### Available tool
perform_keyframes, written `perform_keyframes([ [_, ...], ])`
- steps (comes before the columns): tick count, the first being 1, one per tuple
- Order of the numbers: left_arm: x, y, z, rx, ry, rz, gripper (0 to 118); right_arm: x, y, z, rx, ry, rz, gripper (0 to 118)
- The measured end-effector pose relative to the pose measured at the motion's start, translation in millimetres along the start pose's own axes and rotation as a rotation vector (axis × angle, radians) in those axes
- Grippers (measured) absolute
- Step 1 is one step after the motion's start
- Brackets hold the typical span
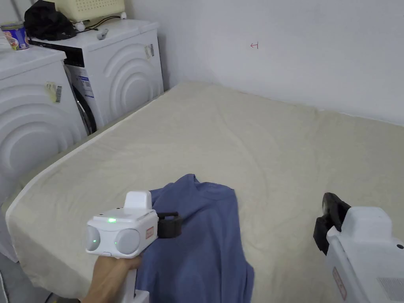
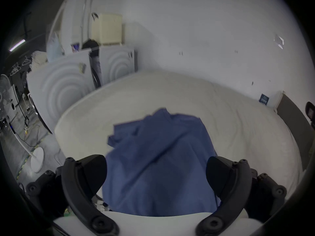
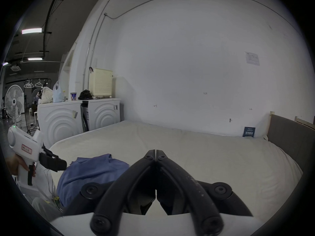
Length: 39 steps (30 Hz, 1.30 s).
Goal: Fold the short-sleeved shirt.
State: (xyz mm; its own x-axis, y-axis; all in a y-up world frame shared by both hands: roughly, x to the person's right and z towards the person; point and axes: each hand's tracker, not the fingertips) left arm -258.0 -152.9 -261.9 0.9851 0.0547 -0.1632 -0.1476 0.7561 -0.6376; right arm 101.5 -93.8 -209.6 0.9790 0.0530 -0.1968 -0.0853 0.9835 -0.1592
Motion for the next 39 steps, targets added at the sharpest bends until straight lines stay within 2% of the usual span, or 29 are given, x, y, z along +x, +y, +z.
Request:
perform_keyframes([
  [5, 24.0, -9.9, -65.9, -0.141, -0.013, 0.023, 113, 25.0, -13.0, 1.9, -0.039, -0.064, -0.005, 1],
  [9, 33.8, -24.6, -116.9, -0.272, 0.011, 0.030, 92, 46.7, -22.8, 3.9, -0.068, -0.118, -0.005, 1],
  [13, 39.3, -40.2, -141.3, -0.353, 0.019, 0.091, 79, 65.5, -31.5, 9.4, -0.092, -0.168, -0.014, 1],
  [14, 43.7, -41.9, -135.0, -0.292, 0.051, 0.051, 67, 69.5, -33.7, 10.7, -0.100, -0.179, -0.015, 1],
  [15, 48.2, -40.8, -130.0, -0.278, 0.046, 0.017, 36, 73.1, -35.5, 12.1, -0.107, -0.188, -0.018, 1],
  [16, 52.2, -41.2, -125.0, -0.272, -0.006, -0.003, 17, 76.2, -37.0, 13.4, -0.111, -0.193, -0.022, 1],
  [17, 55.2, -40.3, -123.6, -0.280, -0.016, -0.007, 6, 78.3, -37.8, 14.4, -0.115, -0.198, -0.027, 1],
  [21, 57.0, -37.8, -118.7, -0.287, 0.003, -0.033, 4, 84.2, -36.5, 20.7, -0.119, -0.210, -0.043, 2],
  [23, 50.0, -30.6, -101.6, -0.237, -0.039, 0.057, 4, 86.6, -33.8, 26.8, -0.108, -0.212, -0.045, 1],
  [29, 55.7, 8.0, -34.4, -0.107, -0.225, 0.101, 3, 95.3, -21.9, 43.7, -0.066, -0.220, -0.037, 1],
  [39, 166.6, 123.3, 64.4, 0.150, -0.502, -0.078, 3, 121.8, -3.8, 83.9, 0.012, -0.276, -0.033, 1],
])
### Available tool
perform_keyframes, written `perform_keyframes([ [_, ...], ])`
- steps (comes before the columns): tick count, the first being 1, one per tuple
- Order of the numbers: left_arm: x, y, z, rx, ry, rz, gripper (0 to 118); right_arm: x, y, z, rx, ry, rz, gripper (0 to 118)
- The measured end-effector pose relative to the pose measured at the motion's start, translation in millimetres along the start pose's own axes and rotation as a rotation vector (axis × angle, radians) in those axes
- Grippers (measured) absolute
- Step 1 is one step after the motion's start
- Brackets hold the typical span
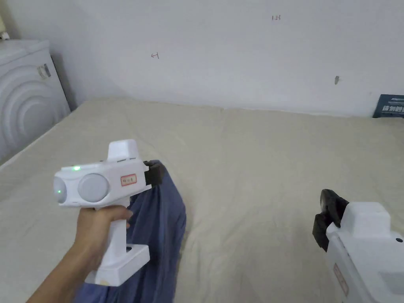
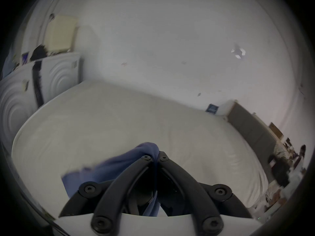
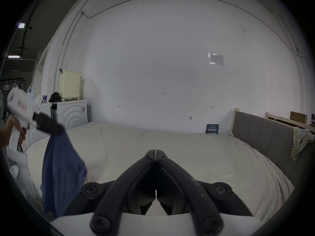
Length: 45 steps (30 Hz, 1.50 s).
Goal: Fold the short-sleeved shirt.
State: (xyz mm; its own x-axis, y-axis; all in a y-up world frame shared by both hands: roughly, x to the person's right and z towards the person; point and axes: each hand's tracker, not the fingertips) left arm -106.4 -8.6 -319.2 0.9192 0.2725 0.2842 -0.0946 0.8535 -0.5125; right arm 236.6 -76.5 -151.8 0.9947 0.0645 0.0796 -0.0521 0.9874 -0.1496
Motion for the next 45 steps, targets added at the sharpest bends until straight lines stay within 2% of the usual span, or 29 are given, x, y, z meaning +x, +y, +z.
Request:
perform_keyframes([
  [4, 68.0, 30.9, -12.0, 0.018, -0.116, -0.104, 3, 19.3, 9.3, 13.9, 0.033, -0.045, 0.008, 1],
  [8, 131.6, 32.4, -33.9, -0.013, -0.217, -0.196, 3, 40.8, 13.4, 26.5, 0.052, -0.095, 0.016, 1],
  [12, 182.8, 3.3, -64.6, -0.111, -0.302, -0.243, 3, 62.2, 10.6, 36.5, 0.051, -0.146, 0.024, 1],
  [19, 216.4, -86.7, -110.8, -0.323, -0.410, -0.261, 3, 90.7, -2.1, 47.4, 0.016, -0.216, 0.028, 2],
  [24, 207.9, -156.1, -148.1, -0.493, -0.339, -0.310, 3, 100.1, -15.6, 43.9, -0.017, -0.235, 0.001, 1],
  [28, 192.9, -215.6, -178.4, -0.617, -0.204, -0.416, 3, 98.2, -25.5, 38.7, -0.041, -0.228, -0.008, 1],
  [31, 179.6, -246.6, -197.9, -0.691, -0.137, -0.392, 4, 95.7, -29.3, 35.8, -0.057, -0.217, -0.021, 2],
  [33, 174.3, -249.5, -195.1, -0.654, -0.144, -0.345, 4, 93.8, -31.0, 35.3, -0.063, -0.214, -0.023, 2],
  [35, 176.0, -242.5, -191.3, -0.638, -0.142, -0.301, 18, 91.7, -30.4, 36.1, -0.065, -0.212, -0.015, 2],
  [38, 176.7, -228.6, -177.5, -0.603, -0.178, -0.275, 105, 89.1, -27.0, 37.4, -0.064, -0.210, -0.008, 2],
  [39, 176.9, -221.9, -171.4, -0.575, -0.181, -0.254, 118, 88.0, -25.2, 38.5, -0.059, -0.211, -0.008, 2],
  [40, 176.8, -213.0, -162.3, -0.525, -0.188, -0.237, 118, 86.8, -23.1, 39.8, -0.051, -0.214, -0.009, 2],
  [42, 174.7, -189.9, -136.1, -0.386, -0.215, -0.214, 109, 84.6, -18.1, 41.6, -0.040, -0.215, -0.009, 2],
  [45, 169.4, -153.9, -106.7, -0.269, -0.201, -0.206, 109, 80.9, -9.4, 44.4, -0.019, -0.214, -0.010, 2],
])
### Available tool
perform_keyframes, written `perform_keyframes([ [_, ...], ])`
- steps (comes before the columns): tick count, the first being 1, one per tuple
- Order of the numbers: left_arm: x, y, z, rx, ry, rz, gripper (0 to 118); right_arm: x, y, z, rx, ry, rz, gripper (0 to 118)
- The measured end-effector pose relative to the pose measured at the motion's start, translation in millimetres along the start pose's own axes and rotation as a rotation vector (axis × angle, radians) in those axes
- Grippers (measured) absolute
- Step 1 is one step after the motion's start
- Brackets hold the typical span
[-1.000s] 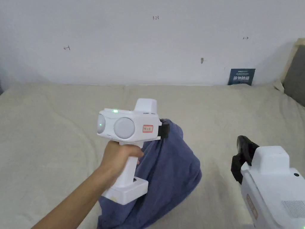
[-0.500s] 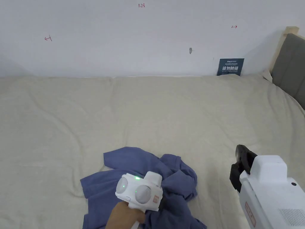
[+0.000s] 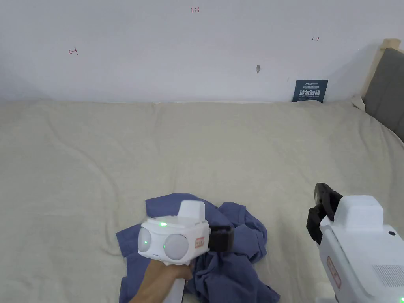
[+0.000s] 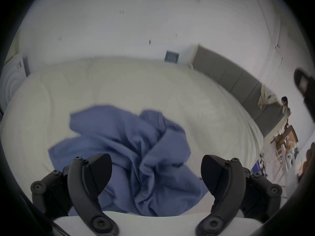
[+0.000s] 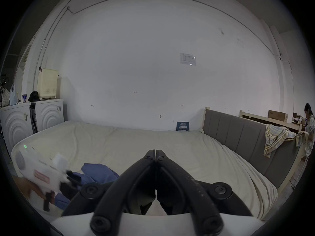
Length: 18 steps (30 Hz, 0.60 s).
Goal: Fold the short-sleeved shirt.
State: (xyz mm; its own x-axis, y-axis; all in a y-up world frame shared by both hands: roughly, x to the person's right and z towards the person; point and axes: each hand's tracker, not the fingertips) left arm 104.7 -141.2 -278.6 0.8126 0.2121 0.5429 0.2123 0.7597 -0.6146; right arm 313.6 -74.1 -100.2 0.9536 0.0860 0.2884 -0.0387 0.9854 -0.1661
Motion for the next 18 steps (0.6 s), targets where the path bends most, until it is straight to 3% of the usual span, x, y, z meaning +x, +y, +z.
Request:
perform_keyframes([
  [6, -19.0, 30.7, 87.3, 0.331, 0.099, -0.042, 110, -6.8, 18.5, 4.1, 0.050, 0.005, -0.003, 2],
  [14, -49.3, 29.8, 147.8, 0.565, 0.344, -0.122, 108, -18.1, 33.6, 5.9, 0.092, 0.015, -0.004, 2],
  [16, -55.5, 24.5, 153.4, 0.600, 0.381, -0.127, 99, -21.2, 35.6, 6.7, 0.099, 0.018, -0.006, 2],
  [18, -60.6, 18.7, 157.5, 0.615, 0.388, -0.126, 74, -23.6, 36.0, 6.1, 0.103, 0.022, -0.004, 2],
])
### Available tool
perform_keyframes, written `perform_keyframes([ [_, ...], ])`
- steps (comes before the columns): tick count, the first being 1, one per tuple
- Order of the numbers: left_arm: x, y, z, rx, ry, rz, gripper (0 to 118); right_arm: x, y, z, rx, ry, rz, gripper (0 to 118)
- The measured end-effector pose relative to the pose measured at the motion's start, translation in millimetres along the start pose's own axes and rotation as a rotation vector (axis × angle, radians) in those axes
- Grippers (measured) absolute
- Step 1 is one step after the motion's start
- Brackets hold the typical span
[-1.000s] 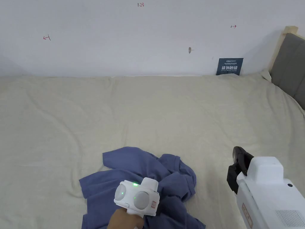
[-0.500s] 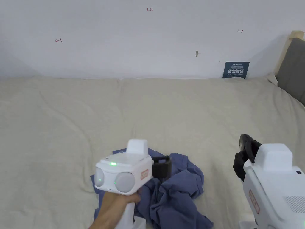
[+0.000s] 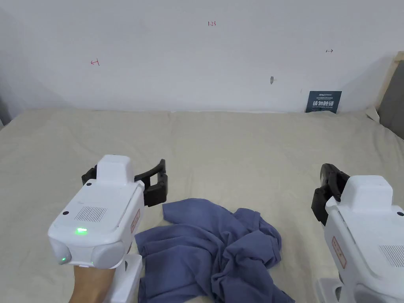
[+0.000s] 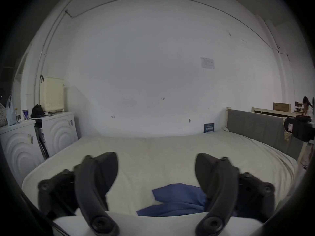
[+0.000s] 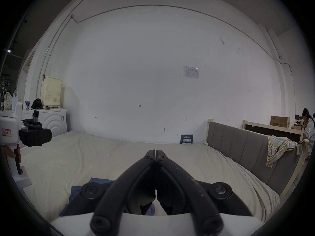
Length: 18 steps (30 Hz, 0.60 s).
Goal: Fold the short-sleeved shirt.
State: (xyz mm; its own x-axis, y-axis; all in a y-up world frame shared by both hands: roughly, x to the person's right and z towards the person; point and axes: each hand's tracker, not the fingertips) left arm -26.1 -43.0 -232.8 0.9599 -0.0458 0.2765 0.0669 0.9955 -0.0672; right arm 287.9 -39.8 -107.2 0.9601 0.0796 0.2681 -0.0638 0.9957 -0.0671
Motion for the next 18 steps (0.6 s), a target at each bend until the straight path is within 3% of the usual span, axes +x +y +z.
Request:
perform_keyframes([
  [2, -3.4, -2.0, 1.9, 0.006, 0.014, 0.006, 36, -2.9, 1.3, 0.4, 0.003, 0.003, 0.001, 2],
  [3, -4.9, -3.0, 2.7, 0.007, 0.016, 0.011, 10, -3.9, 2.2, 0.4, 0.004, 0.006, 0.001, 2],
  [4, -6.1, -3.8, 2.5, 0.006, 0.017, 0.015, 0, -4.9, 2.9, 0.5, 0.005, 0.008, 0.001, 2],
  [13, -11.7, -4.6, -3.1, -0.075, -0.011, 0.036, 0, -8.4, 4.1, 0.1, 0.009, 0.019, 0.004, 2],
  [18, -20.5, -24.3, -23.8, -0.363, -0.060, 0.154, 0, -8.0, -1.0, -2.4, -0.003, 0.021, 0.003, 2],
])
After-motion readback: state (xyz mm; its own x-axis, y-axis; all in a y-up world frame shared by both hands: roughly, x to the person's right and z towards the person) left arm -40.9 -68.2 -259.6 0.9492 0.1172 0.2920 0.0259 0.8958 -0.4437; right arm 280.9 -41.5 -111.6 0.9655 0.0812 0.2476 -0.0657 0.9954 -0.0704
